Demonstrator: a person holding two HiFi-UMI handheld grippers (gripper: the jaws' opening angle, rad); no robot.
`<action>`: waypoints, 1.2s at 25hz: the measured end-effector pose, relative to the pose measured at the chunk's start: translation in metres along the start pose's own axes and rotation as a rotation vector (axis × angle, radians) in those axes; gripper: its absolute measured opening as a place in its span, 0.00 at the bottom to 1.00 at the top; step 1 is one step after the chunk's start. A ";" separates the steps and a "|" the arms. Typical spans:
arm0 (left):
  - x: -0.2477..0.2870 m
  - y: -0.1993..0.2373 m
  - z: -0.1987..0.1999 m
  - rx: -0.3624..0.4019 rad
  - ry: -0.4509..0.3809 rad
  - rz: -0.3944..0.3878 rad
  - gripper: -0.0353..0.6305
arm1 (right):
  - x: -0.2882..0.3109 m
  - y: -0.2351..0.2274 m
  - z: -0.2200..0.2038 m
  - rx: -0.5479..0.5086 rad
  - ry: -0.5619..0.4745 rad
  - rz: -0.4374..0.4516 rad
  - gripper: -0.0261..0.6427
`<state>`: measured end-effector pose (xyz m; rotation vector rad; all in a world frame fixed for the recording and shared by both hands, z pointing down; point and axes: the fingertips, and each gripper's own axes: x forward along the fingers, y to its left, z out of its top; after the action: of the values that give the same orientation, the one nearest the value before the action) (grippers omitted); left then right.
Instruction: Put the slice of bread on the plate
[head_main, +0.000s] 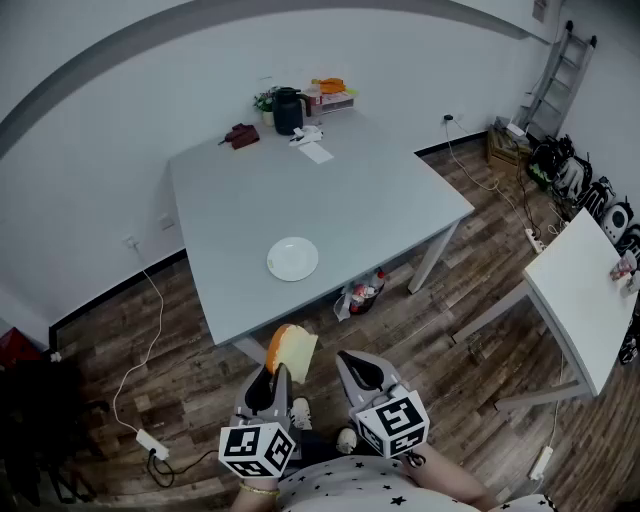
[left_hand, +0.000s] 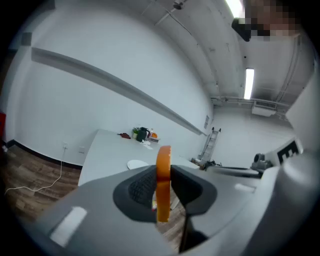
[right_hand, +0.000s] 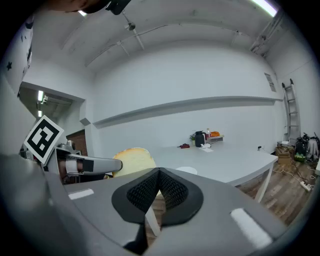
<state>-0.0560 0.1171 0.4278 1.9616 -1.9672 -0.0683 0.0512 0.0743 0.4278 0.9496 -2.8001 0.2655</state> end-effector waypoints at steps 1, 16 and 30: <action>-0.002 -0.004 0.000 0.003 -0.004 -0.001 0.19 | -0.004 0.001 -0.001 -0.001 -0.001 0.004 0.04; -0.022 -0.028 -0.005 0.023 -0.036 0.035 0.19 | -0.032 -0.002 -0.005 0.017 -0.019 0.034 0.04; 0.002 -0.017 0.005 0.020 -0.019 0.054 0.19 | -0.011 -0.014 0.001 0.019 -0.009 0.046 0.04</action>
<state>-0.0410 0.1139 0.4186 1.9256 -2.0392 -0.0531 0.0689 0.0696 0.4262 0.8930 -2.8354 0.2949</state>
